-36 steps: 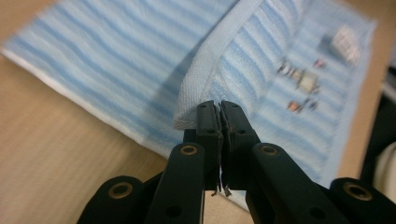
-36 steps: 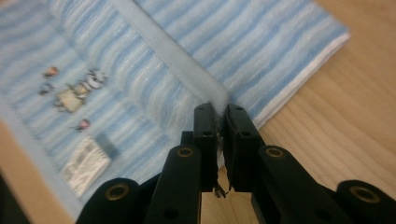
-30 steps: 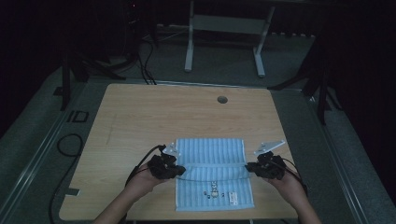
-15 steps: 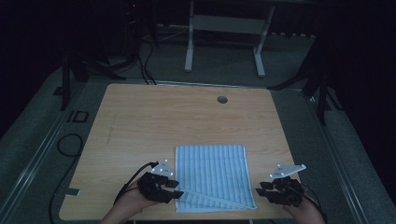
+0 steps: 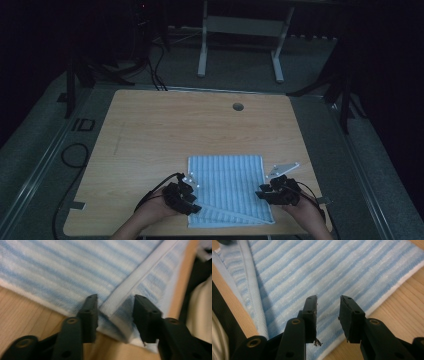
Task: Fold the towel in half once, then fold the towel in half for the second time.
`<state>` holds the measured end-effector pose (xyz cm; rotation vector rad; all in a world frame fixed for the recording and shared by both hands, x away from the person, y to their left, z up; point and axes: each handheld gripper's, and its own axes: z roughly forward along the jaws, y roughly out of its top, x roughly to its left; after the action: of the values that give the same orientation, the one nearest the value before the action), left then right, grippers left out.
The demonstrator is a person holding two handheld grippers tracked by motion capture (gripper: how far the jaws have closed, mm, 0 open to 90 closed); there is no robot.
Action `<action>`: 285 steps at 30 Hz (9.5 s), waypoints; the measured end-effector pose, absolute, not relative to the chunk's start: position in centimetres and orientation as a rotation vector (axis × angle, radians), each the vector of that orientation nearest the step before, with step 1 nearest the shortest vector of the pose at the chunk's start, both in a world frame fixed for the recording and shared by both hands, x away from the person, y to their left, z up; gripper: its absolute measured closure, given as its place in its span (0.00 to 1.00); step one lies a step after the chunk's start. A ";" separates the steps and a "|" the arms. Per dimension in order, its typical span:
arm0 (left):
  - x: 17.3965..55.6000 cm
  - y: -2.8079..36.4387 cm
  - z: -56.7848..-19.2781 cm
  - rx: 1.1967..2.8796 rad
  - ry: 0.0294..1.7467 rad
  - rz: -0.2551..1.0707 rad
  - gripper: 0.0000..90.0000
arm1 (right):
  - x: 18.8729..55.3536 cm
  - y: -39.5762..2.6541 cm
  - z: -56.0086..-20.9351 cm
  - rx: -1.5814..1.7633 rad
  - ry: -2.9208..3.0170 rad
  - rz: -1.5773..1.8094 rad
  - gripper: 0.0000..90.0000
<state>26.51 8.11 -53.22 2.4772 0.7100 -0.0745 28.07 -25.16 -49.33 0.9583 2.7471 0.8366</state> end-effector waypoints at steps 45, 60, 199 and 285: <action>31.7 8.7 -53.1 2.483 0.797 -0.008 0.57 | 36.7 -23.0 -52.5 1.023 2.777 0.665 0.70; 34.1 11.0 -50.2 2.434 0.903 0.088 0.48 | 37.9 -25.0 -48.8 1.049 2.700 0.695 0.63; 33.0 10.6 -53.1 2.430 0.808 0.042 0.62 | 34.7 -21.3 -52.5 0.874 2.792 0.733 0.65; 32.5 22.1 -54.9 2.053 1.211 0.371 0.02 | 38.2 -25.7 -54.0 1.121 2.472 1.036 0.13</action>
<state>32.51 22.13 -54.87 2.0528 1.2105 0.3712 38.16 -25.70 -54.00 1.1214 2.4722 1.0363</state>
